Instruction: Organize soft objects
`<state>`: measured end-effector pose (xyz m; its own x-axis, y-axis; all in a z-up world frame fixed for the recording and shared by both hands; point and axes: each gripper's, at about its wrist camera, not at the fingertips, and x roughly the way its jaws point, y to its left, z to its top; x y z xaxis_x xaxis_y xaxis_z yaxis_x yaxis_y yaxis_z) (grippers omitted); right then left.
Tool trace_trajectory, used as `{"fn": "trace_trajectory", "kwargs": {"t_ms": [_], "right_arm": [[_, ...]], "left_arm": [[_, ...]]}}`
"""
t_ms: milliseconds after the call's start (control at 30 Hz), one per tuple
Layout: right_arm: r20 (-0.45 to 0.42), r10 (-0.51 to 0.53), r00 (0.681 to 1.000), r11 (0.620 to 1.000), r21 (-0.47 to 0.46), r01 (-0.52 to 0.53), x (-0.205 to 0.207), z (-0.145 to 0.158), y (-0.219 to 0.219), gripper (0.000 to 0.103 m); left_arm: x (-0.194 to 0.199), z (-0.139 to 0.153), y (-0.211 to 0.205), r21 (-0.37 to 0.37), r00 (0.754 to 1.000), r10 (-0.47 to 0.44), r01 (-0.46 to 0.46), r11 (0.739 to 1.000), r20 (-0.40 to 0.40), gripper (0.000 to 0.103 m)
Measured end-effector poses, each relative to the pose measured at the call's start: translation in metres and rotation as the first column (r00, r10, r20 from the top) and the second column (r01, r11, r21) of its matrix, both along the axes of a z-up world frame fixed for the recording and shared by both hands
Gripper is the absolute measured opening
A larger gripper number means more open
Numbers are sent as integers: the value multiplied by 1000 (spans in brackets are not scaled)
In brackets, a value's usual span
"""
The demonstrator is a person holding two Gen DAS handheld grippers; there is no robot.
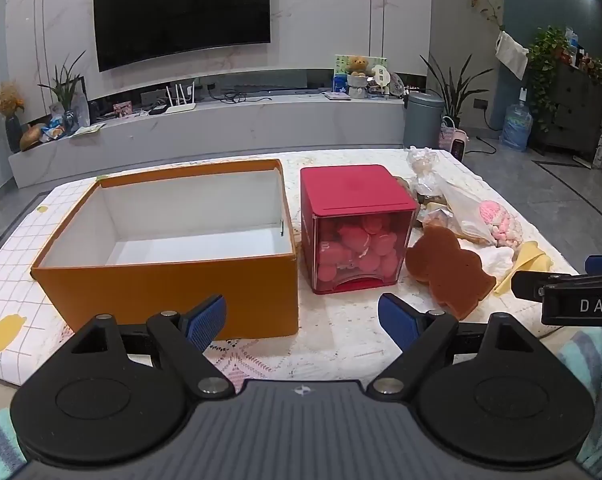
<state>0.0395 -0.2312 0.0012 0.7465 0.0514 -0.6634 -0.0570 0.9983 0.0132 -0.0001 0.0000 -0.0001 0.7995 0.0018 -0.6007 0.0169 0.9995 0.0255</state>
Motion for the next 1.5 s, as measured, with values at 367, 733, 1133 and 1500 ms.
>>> {"fn": "trace_trajectory", "kwargs": {"t_ms": [367,733,1133,1500], "right_arm": [[11,0,1000,1000,-12,0,-2,3,6,101],[-4,17,1000,1000,-14,-17,-4,3,13,101],[0,16,1000,1000,-11,-16,-6,5,12,101],[4,15,1000,1000,-10,-15,-8,6,12,101]], "left_arm": [[-2,2,13,-5,1000,13,-13,1000,-16,100],[-1,-2,12,3,999,24,-24,1000,-31,100],[-4,0,9,13,999,24,-24,1000,-29,100],[-4,-1,9,14,999,24,-24,1000,-28,100]]}}
